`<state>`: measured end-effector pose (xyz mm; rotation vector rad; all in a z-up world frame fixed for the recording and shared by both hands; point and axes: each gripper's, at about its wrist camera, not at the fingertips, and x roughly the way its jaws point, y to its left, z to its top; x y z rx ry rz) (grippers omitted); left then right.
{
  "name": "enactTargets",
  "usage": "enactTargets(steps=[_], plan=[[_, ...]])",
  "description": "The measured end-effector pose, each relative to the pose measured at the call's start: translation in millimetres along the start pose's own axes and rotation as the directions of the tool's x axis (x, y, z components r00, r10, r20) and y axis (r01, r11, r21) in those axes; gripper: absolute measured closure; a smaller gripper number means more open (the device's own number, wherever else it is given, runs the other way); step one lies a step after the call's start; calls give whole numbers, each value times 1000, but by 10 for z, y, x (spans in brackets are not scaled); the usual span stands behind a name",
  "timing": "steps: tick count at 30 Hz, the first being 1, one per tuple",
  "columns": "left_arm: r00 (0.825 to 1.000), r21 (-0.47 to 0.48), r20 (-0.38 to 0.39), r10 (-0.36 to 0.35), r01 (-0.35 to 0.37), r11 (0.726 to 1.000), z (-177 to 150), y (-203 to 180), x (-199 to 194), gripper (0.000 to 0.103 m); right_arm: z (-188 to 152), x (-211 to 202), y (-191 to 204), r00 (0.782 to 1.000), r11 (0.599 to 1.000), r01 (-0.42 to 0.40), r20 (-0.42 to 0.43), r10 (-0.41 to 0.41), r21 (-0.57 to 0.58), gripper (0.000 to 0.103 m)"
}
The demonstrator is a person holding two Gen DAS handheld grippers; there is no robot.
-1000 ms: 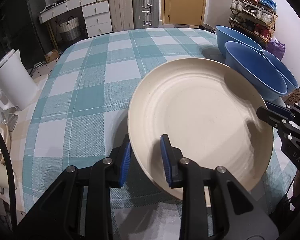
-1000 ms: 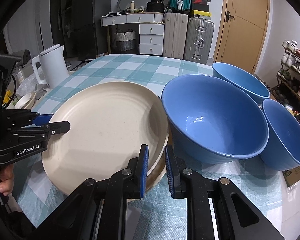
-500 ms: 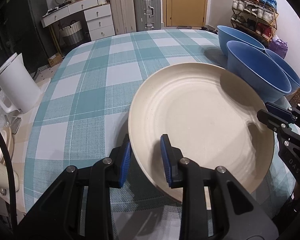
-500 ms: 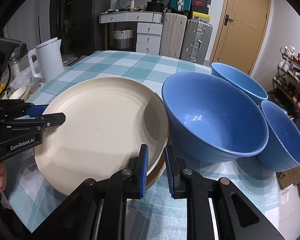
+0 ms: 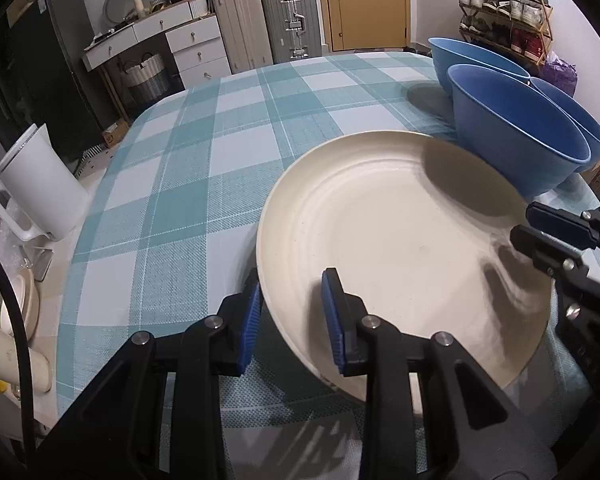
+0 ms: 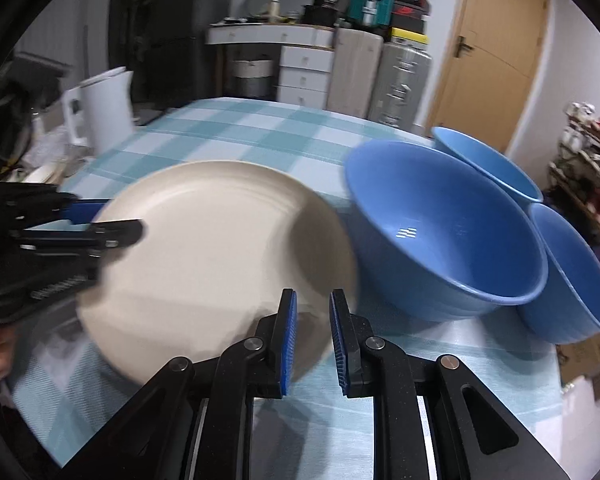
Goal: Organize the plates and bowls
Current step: 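Lower the held cream plate onto the stacked plates and open both grippers, then withdraw both grippers from the plates and move toward the blue bowls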
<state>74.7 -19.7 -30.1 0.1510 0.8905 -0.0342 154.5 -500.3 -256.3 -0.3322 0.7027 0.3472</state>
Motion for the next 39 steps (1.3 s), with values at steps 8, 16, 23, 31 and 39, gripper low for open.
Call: enactTargets(steps=[8,16,23,31,39], plan=[[1000,11,0,-10,10,1000,-14,16,2,75,-27,76,77,1000,999,14,-17,-15,-35,86],[998,-39,0,-63,63,997,13,151,-100,35,28,39,3,1000,1000,-1,-7,1,-6,72],[990,-103,78,-119,126,987,102,299,-431,17,77,-155,-64,996,997,-71,51,70,34,27],[972,-147,136,-193,213,966,191,340,-711,1,150,-473,-244,977,980,-161,159,141,119,5],[967,-132,162,-197,219,967,292,157,-867,1,256,-724,-494,976,982,-113,202,82,148,1]])
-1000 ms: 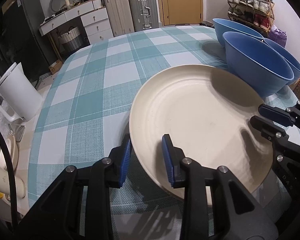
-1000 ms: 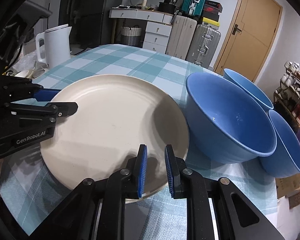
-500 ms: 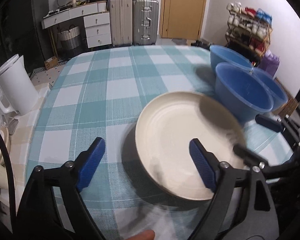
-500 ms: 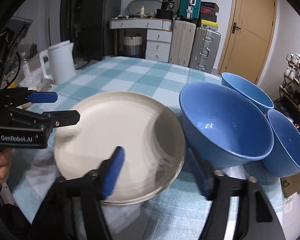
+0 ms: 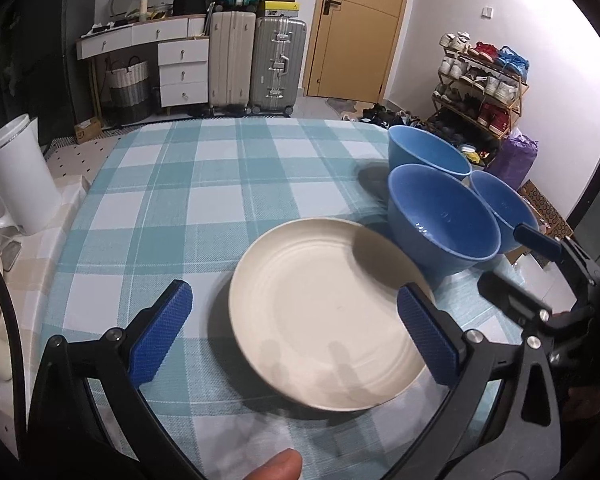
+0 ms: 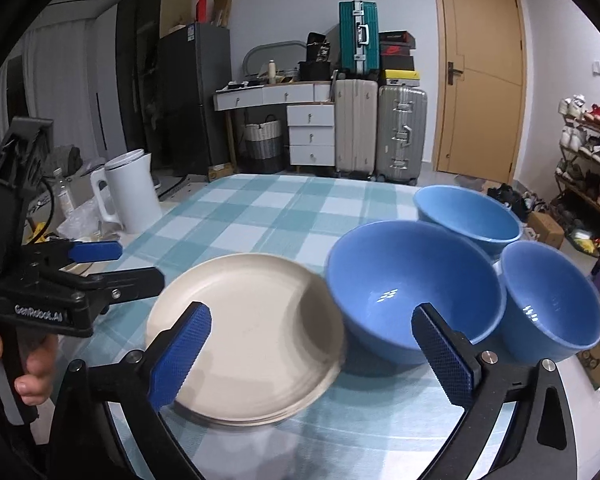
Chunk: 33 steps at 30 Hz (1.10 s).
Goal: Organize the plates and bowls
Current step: 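Withdraw both grippers from the plates and move toward the blue bowls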
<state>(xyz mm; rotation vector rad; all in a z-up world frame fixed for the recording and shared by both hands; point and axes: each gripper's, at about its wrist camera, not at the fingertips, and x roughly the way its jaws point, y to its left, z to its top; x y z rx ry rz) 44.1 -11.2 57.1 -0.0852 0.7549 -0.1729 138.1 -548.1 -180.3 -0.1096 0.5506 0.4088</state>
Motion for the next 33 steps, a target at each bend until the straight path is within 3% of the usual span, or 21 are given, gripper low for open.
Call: enactTargets(steps=[10,14,19,33], plan=[[1000,9,20,-15,15,1000,281,-272,-84,1,343,-311,-436,999,999,21,40,-23,43,1],[1000,12,14,18,-18,1000,457,-349,-49,1,526,-412,-650,998,998,31,57,-34,53,1],[1000,-26,18,10,-9,1000,662,-396,42,1,736,-514,-971,997,996,17,70,-23,93,1],[1000,-69,10,-17,18,997,1112,-618,559,1,1046,-481,-1691,991,984,131,-12,-130,120,1]])
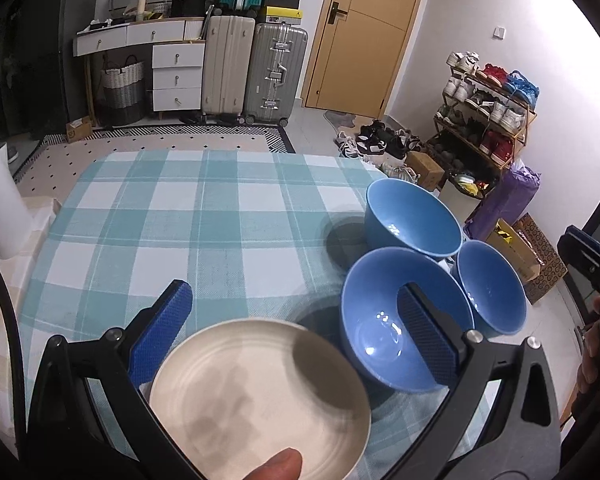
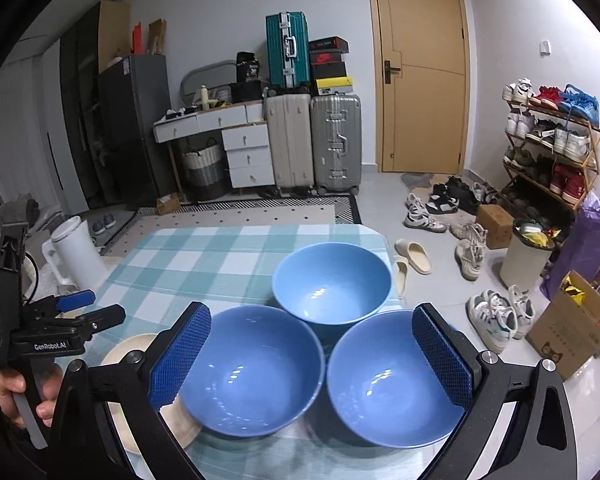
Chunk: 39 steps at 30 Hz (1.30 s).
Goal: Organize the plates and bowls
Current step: 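Withdraw both grippers from the plates and move toward the blue bowls, then close both grippers on the rim of the nearest light-blue bowl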
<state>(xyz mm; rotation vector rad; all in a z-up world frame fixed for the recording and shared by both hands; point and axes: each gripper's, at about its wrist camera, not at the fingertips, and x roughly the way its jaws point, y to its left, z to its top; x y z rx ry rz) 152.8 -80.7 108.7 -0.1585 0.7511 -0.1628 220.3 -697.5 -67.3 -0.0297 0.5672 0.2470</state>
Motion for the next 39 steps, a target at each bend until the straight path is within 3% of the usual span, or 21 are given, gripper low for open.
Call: enactTargets(steps=[21,39], plan=[[999,55,-38,-36,38,998,600,-437,583,1,254,479,-483,998,998,33,-59,-30,51,1],[995,120,-96,-40,51,991,766,-809,1059,1,276,906,-849,991,994,34,-129,-20,107,1]])
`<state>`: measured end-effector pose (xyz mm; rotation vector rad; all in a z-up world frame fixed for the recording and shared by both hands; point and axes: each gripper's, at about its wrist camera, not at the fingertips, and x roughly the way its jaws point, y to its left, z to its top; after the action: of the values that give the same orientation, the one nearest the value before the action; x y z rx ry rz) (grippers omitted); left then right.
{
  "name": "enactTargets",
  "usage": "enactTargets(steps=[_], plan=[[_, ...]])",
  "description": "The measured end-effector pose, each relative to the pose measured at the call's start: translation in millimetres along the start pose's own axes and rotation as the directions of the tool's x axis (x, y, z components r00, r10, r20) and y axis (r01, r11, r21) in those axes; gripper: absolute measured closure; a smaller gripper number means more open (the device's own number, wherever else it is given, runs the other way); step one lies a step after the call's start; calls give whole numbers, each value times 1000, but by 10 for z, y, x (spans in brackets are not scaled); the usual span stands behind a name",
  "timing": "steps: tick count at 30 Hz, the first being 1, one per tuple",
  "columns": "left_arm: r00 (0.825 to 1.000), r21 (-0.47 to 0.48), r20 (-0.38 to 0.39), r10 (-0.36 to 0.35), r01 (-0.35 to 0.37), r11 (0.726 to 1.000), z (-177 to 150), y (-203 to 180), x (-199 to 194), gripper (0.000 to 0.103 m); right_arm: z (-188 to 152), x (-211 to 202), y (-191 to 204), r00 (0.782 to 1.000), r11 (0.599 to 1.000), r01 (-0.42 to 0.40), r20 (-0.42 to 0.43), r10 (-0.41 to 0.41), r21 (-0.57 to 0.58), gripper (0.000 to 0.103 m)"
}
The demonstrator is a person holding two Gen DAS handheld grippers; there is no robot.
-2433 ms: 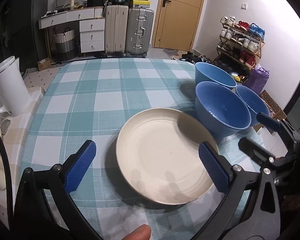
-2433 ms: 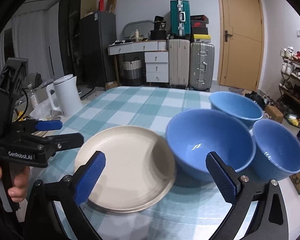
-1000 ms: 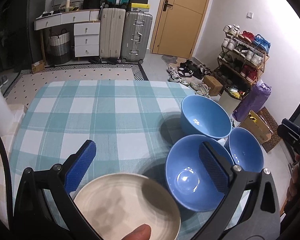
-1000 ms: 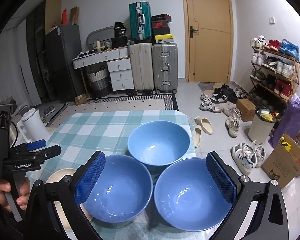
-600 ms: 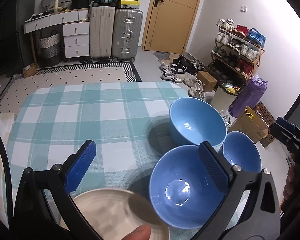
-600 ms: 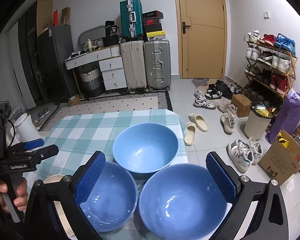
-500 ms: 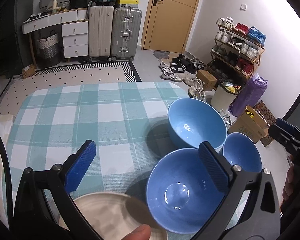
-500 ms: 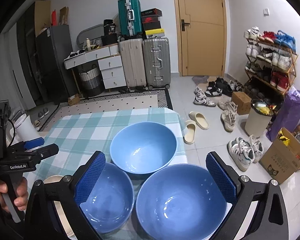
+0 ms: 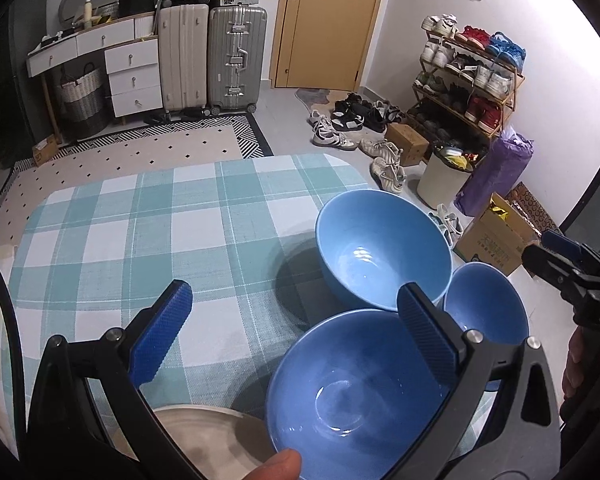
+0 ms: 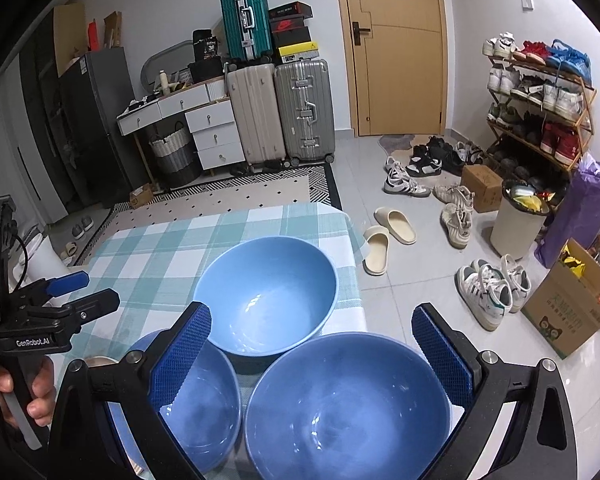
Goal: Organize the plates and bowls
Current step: 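Close both grippers on the rim of the nearest light-blue bowl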
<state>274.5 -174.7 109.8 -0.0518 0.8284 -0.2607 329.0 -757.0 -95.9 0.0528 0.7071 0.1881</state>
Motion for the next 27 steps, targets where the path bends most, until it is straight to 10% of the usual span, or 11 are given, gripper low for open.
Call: enactTargets(steps=[20,27], plan=[[995,-2,-96,2,-2,1000,167,-33,793,1,45,667,-280,994,997,-32,-103,39,64,1],[991,17,-135,0,3,1000,159,-69,1082,16,50,937,-286,988,997,-42,-146,51,65,13]])
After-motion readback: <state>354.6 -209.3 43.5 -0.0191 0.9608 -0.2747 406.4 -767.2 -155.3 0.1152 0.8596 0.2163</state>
